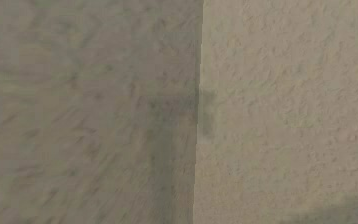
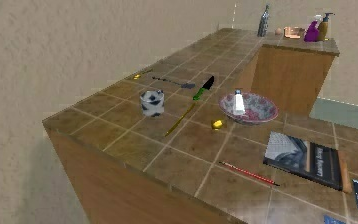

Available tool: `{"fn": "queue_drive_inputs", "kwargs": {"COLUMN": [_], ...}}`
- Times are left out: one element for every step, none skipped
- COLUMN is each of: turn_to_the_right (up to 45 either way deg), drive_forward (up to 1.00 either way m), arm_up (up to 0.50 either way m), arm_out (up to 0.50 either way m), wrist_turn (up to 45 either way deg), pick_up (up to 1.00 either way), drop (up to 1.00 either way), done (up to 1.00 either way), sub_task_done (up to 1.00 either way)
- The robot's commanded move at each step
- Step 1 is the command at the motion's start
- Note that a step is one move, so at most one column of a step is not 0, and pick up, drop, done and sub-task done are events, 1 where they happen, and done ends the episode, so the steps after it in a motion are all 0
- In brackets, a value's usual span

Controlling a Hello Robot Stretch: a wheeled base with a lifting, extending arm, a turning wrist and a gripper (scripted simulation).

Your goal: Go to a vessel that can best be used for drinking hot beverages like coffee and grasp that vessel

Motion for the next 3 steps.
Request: {"fn": "queue_drive_inputs", "kwargs": {"turn_to_the_right": [0.0, 0.0, 0.0], "drive_forward": [0.00, 0.00, 0.00], "arm_up": [0.50, 0.38, 0.00], "arm_out": [0.00, 0.00, 0.44], "wrist_turn": [0.0, 0.0, 0.0], "pick_up": [0.00, 0.00, 0.00], "drop": [0.00, 0.00, 0.00], "done": [0.00, 0.00, 0.00], "sub_task_done": [0.00, 0.00, 0.00]}}
